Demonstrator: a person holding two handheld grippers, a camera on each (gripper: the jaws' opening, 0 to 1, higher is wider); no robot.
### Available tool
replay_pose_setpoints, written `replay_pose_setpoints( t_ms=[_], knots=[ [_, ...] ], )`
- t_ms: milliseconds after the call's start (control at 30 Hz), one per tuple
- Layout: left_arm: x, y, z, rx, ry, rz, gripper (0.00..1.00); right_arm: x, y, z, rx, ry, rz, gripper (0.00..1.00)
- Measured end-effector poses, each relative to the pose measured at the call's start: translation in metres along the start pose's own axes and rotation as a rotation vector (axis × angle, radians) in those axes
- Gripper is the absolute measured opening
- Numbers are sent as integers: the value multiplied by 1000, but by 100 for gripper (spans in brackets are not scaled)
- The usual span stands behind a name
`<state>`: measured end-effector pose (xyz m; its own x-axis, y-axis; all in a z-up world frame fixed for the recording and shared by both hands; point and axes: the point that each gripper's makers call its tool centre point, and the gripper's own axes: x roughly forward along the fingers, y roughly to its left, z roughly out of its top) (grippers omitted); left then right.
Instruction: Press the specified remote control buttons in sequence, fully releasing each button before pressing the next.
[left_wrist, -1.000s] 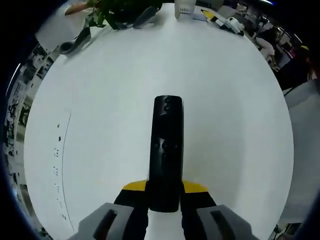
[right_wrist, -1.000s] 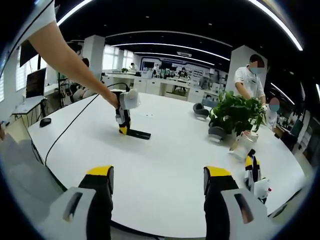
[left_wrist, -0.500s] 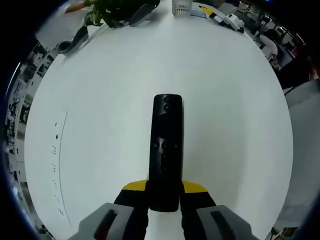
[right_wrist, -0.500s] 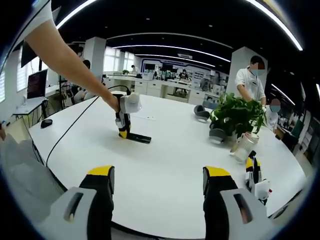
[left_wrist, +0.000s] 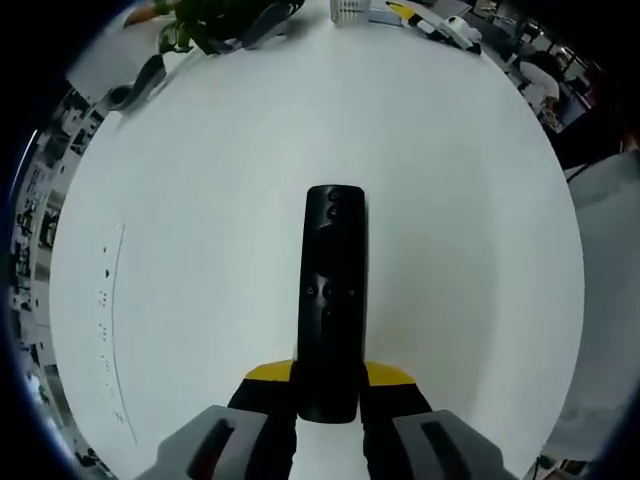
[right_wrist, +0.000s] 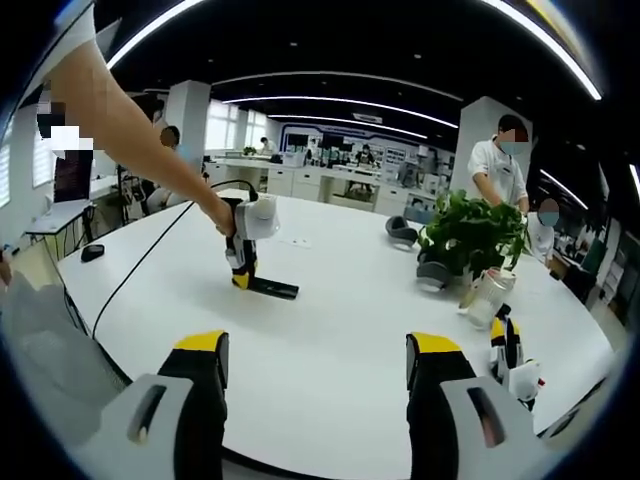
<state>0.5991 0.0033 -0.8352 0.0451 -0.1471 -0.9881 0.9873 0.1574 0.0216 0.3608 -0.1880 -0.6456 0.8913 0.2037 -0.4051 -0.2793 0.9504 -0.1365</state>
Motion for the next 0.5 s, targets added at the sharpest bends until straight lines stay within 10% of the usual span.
replay_pose_setpoints(
  t_ms=[500],
  knots=[
    [-1, -24, -3, 7, 23, 3, 23, -1, 1, 1, -6, -7, 1, 75]
  ],
)
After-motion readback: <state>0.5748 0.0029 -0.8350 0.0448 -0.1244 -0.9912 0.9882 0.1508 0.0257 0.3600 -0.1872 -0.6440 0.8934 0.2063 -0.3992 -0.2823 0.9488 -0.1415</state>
